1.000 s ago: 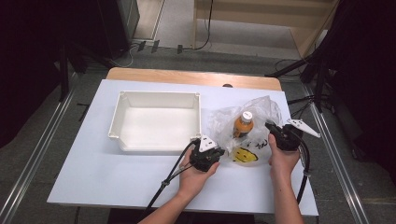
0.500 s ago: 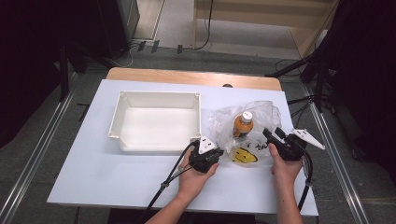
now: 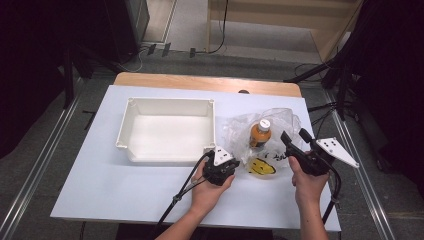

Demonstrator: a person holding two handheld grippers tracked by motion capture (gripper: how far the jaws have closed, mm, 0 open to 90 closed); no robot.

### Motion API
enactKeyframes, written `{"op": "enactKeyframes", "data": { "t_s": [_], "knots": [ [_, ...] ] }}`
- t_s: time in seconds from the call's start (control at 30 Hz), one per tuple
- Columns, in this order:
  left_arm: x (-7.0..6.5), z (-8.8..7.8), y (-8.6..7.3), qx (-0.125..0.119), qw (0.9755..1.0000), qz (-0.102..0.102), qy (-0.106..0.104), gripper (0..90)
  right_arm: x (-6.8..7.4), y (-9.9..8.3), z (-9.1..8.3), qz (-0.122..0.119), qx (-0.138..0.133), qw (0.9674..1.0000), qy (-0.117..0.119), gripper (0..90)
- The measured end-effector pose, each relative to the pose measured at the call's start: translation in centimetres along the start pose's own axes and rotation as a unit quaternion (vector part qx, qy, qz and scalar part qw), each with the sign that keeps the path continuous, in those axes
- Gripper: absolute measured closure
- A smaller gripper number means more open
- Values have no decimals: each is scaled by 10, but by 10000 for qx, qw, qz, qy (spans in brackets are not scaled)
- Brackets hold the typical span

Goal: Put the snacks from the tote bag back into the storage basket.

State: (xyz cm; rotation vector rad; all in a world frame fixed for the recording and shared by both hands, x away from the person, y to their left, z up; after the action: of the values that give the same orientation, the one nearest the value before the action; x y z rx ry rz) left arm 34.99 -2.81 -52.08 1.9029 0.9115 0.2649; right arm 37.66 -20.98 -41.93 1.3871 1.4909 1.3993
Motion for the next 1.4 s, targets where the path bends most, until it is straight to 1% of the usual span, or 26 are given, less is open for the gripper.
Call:
{"op": "enactKeyframes", "data": {
  "t_s": [0.03,0.07,0.13,0.17,0.2,0.27,0.37,0.43,0.47,0.53,0.63,0.7,0.73,0.8,0.83,0.9,0.93,0.97,1.0,1.07,1.1,1.13,1.2,1.3,1.4],
  "knots": [
    [0,0,0,-1,10000,-4,3,896,-1,-1,5,37,26,10000,-23,380],
    [0,0,0,-2,10000,-19,14,896,-1,-3,10,87,52,9999,5,419],
    [1,0,0,-13,10000,-36,44,898,-3,-5,23,131,100,9998,73,534],
    [1,0,0,-12,10000,-40,52,899,-3,-8,30,159,186,9997,91,606],
    [1,0,0,-10,10000,-54,59,900,-3,-12,38,177,292,9993,126,656],
    [2,0,0,15,10000,-51,59,900,-6,-24,50,235,620,9978,55,776],
    [2,0,0,16,10000,-64,75,900,-13,-45,63,307,1166,9927,-59,878],
    [3,0,-1,52,9999,-63,99,900,-19,-58,68,437,1465,9882,-132,900],
    [3,0,-1,56,9999,-78,106,900,-23,-64,70,464,1587,9860,-224,900],
    [4,0,-2,106,9998,-128,131,900,-27,-73,72,538,1768,9823,-294,900],
    [6,1,-3,177,9995,-198,184,900,-32,-85,74,473,1976,9784,-390,900],
    [6,2,-4,242,9994,-145,223,900,-35,-90,75,432,2032,9772,-436,900],
    [5,3,-4,236,9994,-141,228,900,-35,-92,74,441,2064,9764,-454,900],
    [4,0,-3,192,9996,-100,184,896,-35,-91,73,430,2014,9776,-444,900],
    [3,-1,-2,130,9998,-83,118,853,-35,-90,72,392,1988,9783,-434,900],
    [-1,-6,-1,24,10000,-63,-28,714,-33,-89,71,351,1893,9806,-366,900],
    [-4,-10,0,-60,9999,4,-81,670,-33,-88,70,347,1839,9817,-361,900],
    [-6,-14,0,-128,9999,52,-85,604,-32,-88,69,356,1798,9825,-345,900],
    [-8,-18,1,-215,9997,77,-95,519,-33,-87,69,333,1765,9832,-337,900],
    [-10,-24,1,-268,9995,114,-104,373,-33,-87,68,361,1721,9838,-341,900],
    [-11,-26,3,-308,9994,95,-129,305,-33,-87,68,359,1698,9842,-337,900],
    [-12,-29,5,-371,9992,84,-143,254,-33,-86,68,358,1675,9846,-352,900],
    [-14,-35,14,-573,9983,25,-129,197,-32,-86,68,315,1642,9853,-342,900],
    [-16,-41,30,-815,9967,22,-66,150,-32,-86,67,326,1593,9861,-337,900],
    [-20,-39,45,-892,9960,79,-6,139,-31,-86,66,343,1577,9863,-331,900]
  ]
}}
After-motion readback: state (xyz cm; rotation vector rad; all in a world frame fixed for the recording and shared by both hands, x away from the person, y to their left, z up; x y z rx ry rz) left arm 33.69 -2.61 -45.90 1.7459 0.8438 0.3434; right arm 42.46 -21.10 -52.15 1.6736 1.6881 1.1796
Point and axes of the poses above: each handheld gripper's, and its own axes: z roughly forward along the jaws, y roughly out of its top, x roughly to its left, the point moved 9 cm from there along z, roughly forward along the jaws, and after that the axes turned 3 degrees about -y, right-handed, at the moved point
